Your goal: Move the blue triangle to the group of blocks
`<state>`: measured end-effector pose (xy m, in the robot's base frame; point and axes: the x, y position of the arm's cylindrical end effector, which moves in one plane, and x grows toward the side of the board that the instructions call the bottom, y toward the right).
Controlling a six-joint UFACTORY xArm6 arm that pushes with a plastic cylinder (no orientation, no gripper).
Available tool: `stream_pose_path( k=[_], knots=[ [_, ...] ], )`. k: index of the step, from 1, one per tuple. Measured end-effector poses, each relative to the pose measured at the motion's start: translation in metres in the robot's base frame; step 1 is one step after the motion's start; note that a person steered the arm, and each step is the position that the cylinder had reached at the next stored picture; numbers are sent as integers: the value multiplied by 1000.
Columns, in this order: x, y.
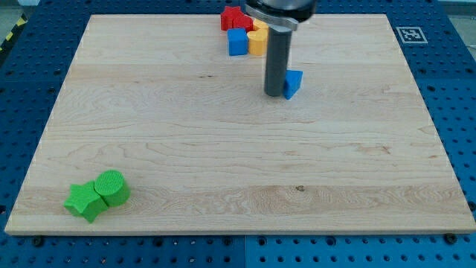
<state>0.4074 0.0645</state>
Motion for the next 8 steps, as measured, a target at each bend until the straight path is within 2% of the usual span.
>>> stream_pose_path(
  k=[1,2,3,8],
  knots=[
    [28,40],
    [28,78],
    [27,81],
    [-36,8]
  ],
)
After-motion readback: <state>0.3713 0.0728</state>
